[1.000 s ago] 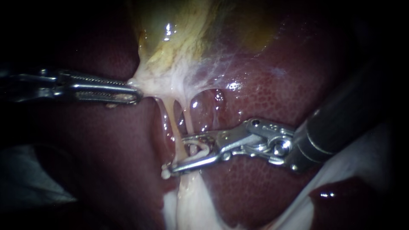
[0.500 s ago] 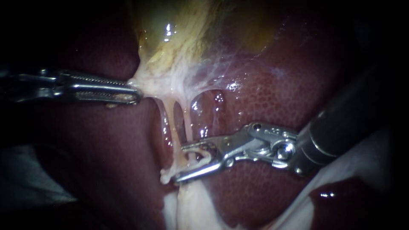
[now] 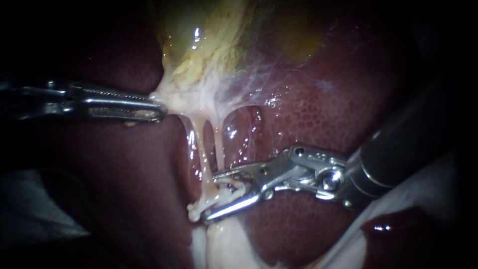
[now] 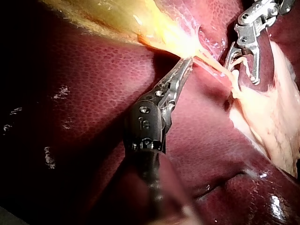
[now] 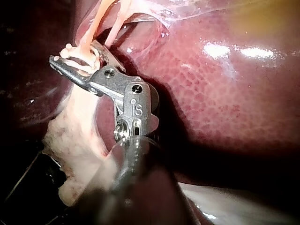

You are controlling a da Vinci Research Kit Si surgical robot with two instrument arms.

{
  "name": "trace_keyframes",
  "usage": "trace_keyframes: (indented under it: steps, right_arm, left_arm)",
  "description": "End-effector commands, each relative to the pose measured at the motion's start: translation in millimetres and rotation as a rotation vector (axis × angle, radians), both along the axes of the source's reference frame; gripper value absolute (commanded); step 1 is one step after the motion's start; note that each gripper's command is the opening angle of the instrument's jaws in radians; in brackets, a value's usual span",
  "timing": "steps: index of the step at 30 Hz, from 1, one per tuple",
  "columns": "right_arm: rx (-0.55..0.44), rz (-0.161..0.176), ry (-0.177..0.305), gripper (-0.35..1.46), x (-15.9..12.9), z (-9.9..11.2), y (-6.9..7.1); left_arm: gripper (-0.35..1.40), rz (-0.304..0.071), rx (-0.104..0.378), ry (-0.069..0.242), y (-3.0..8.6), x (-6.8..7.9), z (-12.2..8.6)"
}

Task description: Clipping second clip left tube

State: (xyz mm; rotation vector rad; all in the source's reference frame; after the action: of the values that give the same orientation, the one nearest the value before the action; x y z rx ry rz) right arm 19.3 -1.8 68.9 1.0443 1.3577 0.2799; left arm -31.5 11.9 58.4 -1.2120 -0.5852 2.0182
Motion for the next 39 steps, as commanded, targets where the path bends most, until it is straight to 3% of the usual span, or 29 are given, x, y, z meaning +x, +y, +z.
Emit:
trace_keyframes:
  steps: [1, 7, 24, 39]
  right_arm:
    - [0.0, -0.007, 0.006, 0.48, -0.1, -0.1, 0.0]
    - [0.026, -0.021, 0.036, 0.47, -0.1, -0.7, -0.4]
    - [0.065, -0.008, 0.109, 0.46, 0.8, -2.0, -1.0]
    - [0.065, -0.009, 0.113, 0.46, 1.8, -2.5, -1.3]
  left_arm:
    - [-0.35, 0.0, 0.0, 0.0, 0.0, 0.0, 0.0]
    - [-0.35, 0.0, 0.0, 0.0, 0.0, 0.0, 0.0]
    - [-0.35, 0.0, 0.0, 0.0, 0.0, 0.0, 0.0]
    - [-0.35, 0.0, 0.0, 0.001, 0.0, -0.1, 0.0]
